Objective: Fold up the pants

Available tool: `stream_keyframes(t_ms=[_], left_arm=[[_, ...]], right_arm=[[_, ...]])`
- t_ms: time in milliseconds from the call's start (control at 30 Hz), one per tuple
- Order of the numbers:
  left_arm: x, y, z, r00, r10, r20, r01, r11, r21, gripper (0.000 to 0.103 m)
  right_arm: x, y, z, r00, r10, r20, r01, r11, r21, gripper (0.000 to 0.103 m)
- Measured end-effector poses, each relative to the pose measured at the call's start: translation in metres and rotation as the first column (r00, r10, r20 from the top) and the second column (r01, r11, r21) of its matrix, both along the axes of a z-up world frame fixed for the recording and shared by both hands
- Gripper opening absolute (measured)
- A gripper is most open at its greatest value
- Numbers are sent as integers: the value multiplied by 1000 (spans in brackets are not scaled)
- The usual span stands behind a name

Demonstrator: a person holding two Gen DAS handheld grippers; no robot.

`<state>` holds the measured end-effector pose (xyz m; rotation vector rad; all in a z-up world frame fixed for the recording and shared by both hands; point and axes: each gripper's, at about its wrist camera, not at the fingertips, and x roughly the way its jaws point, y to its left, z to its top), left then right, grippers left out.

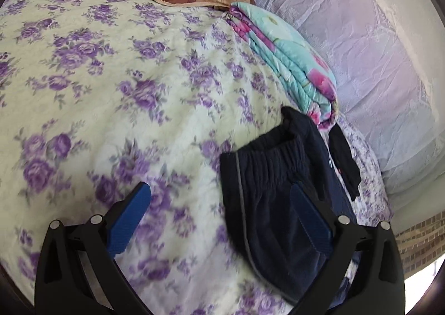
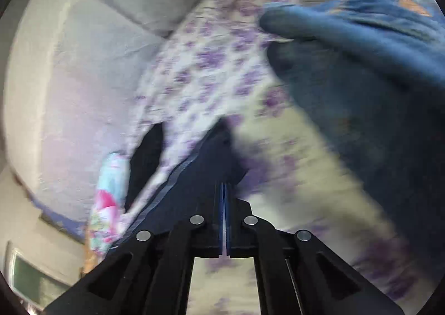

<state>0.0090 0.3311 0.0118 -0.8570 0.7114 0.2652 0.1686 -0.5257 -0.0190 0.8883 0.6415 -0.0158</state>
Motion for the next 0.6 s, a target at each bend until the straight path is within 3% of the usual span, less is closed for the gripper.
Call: stream_keyframes(t_ms=[67,133,367,400,433,467,500,567,600], left_arm=[[1,-4,-2,1000,-21,-22,21,1000,5,98],[7,-9,-4,998,-27,-50,29,999,33,98],[57,-28,-9,985,-120,-121,133,986,101,98],[65,-33,-11,982,-138,-130,153,982,115,98],[71,-38,-11,980,-148,-134,166,977,134,98],[74,-42,-11,979,-158,-126,176,973,149,97],[76,-45,-10,980,-169,-109,184,971,150,96],[73,-46,-9,982,-175,-76,184,973,136,65],[71,-42,-10,985,-161,-69,168,979,119,59]], right_arm=[[-6,-13,-12,998,-20,-58,21,1000,19,2],[-25,-12,-10,1000,13,-2,-13,997,76,5],[-97,18,17,992,108,68,-110,994,20,7],[-108,22,19,991,116,66,-118,993,16,20],[-122,25,20,991,122,59,-123,992,17,53],[-134,28,20,991,125,55,-127,992,18,63],[-150,32,21,990,131,59,-132,991,14,65],[-174,40,22,989,140,49,-141,990,6,65],[-186,41,21,989,140,45,-140,990,10,65]])
